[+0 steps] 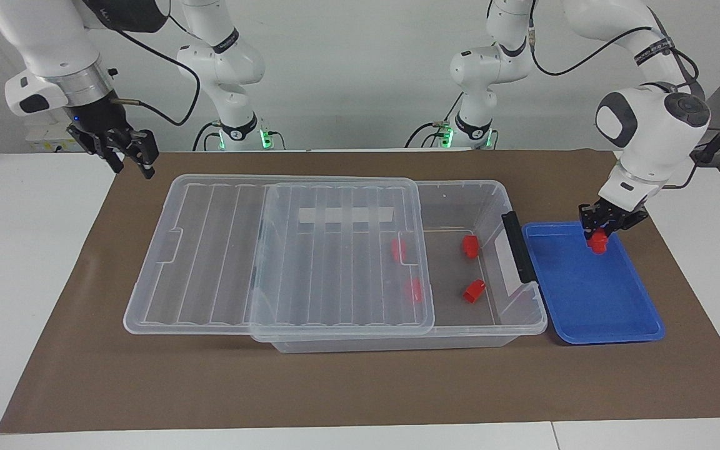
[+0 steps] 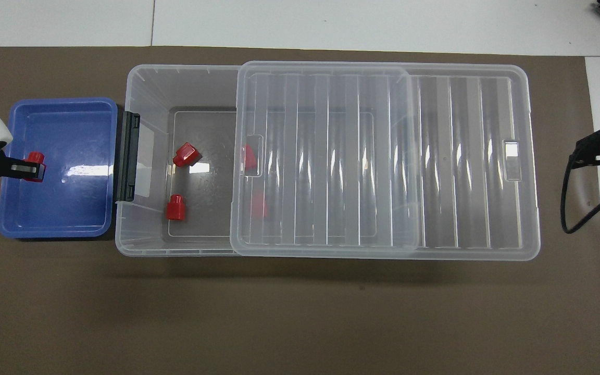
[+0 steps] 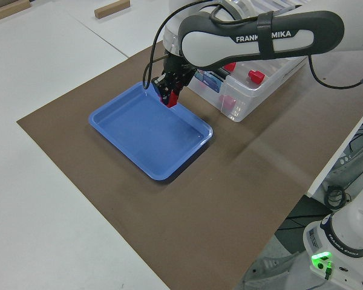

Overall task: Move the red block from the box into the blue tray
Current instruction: 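Lower the red block into the blue tray and open the left gripper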

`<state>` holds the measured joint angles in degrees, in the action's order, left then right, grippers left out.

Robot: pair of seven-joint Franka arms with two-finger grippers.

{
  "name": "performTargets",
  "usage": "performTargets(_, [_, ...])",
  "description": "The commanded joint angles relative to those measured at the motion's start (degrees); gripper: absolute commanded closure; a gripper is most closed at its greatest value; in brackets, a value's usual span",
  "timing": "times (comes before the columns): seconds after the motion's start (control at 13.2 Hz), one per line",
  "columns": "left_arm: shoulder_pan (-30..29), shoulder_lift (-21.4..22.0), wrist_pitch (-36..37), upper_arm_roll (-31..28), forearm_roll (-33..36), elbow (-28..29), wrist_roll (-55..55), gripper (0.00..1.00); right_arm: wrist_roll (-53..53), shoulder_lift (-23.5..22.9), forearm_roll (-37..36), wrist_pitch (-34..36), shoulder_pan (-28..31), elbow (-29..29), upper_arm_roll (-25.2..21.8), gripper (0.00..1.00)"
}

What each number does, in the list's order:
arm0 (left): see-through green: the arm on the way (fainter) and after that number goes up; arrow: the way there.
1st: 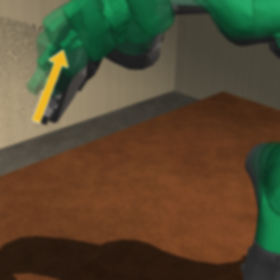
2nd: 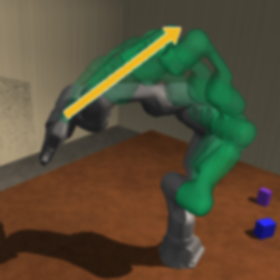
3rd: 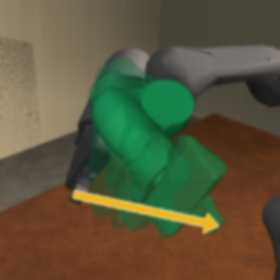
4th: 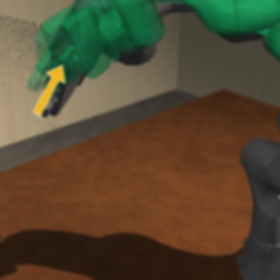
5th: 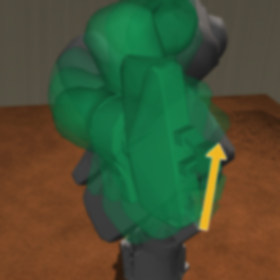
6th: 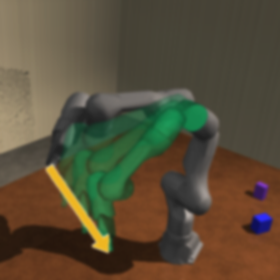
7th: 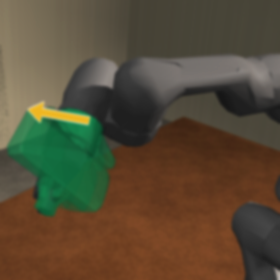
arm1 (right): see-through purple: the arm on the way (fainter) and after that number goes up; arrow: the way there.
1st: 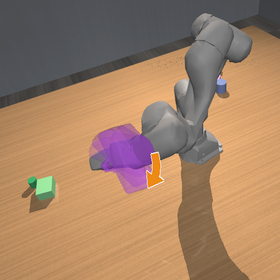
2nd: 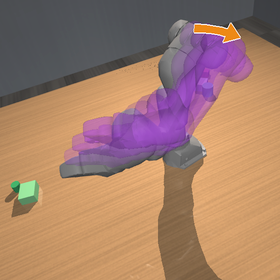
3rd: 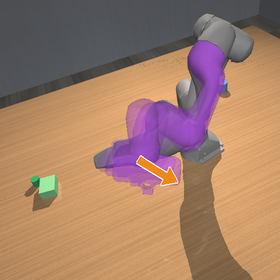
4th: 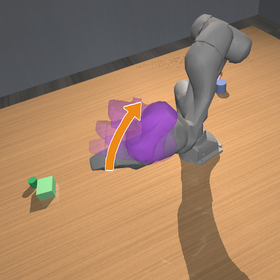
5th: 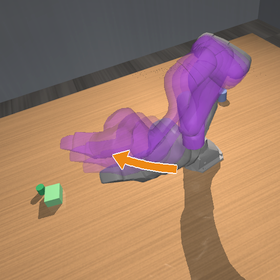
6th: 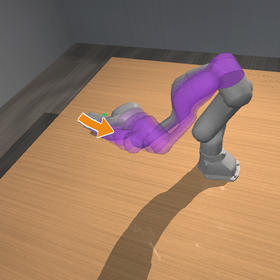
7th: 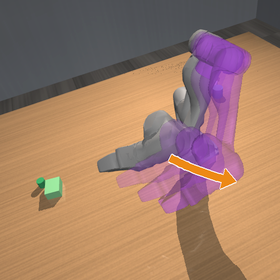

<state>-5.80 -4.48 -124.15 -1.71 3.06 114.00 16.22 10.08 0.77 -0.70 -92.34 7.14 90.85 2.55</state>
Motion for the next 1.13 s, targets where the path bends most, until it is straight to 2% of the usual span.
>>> performTargets(0.0, [-1.1, 1.0, -8.5, 0.7, -0.8, 7.0, 1.7, 1.00, -4.0, 1.6, 1.1, -6.4, 3.0, 6.4, 0.3, 0.92])
performTargets(0.08, [-1.1, 0.6, -10.4, 0.7, -0.8, 8.4, 1.7, 1.00, -4.1, 1.7, 1.1, -8.7, 3.8, 8.1, 0.3, 1.00])
performTargets(0.38, [-1.1, -4.4, -16.6, 0.7, -0.8, 9.8, 1.6, 1.00, -6.8, 1.0, 1.1, -17.0, 6.7, 14.3, 0.3, 1.00])
performTargets(0.6, [-1.7, -7.2, -19.5, 0.7, -0.8, 9.8, 1.8, 1.00, -6.9, 0.1, 1.1, -23.0, 6.7, 17.8, 0.3, 1.00])
performTargets(0.91, [-2.5, -10.7, -25.4, 0.7, -0.8, 9.8, 2.0, 1.00, -6.8, -2.6, 1.1, -26.6, 5.7, 18.1, 0.3, 1.00])
performTargets(0.98, [-2.6, -10.7, -25.4, 0.7, -0.8, 9.8, 2.0, 0.92, -6.7, -2.9, 1.1, -27.4, 5.0, 18.1, 0.4, 1.00])
performTargets(1.06, [-2.5, -10.7, -25.3, 0.7, -0.8, 9.8, 2.0, 0.54, -6.7, -3.1, 1.1, -27.6, 4.3, 18.2, 0.4, 1.00])
